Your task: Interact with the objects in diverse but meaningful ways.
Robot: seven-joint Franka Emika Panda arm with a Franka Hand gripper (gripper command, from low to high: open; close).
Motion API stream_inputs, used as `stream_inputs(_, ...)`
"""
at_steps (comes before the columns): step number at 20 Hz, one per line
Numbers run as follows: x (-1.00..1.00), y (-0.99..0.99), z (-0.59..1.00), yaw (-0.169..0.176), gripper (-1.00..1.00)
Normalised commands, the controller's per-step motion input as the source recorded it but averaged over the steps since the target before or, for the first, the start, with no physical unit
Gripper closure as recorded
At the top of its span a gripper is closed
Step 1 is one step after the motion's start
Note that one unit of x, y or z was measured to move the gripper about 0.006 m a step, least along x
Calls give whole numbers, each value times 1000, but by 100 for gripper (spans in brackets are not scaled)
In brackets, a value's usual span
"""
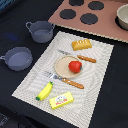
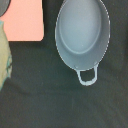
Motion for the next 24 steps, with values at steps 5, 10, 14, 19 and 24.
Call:
stream_inputs(5, 326, -962, -927, 40, -100)
stream_inputs(10, 161, -823, -725, 34, -100)
stream_inputs(14, 0, -679, -463, 19, -100)
stream_inputs(19, -193, -549, -394, 8, -100)
stream_inputs(24, -411, -436, -397, 8, -100)
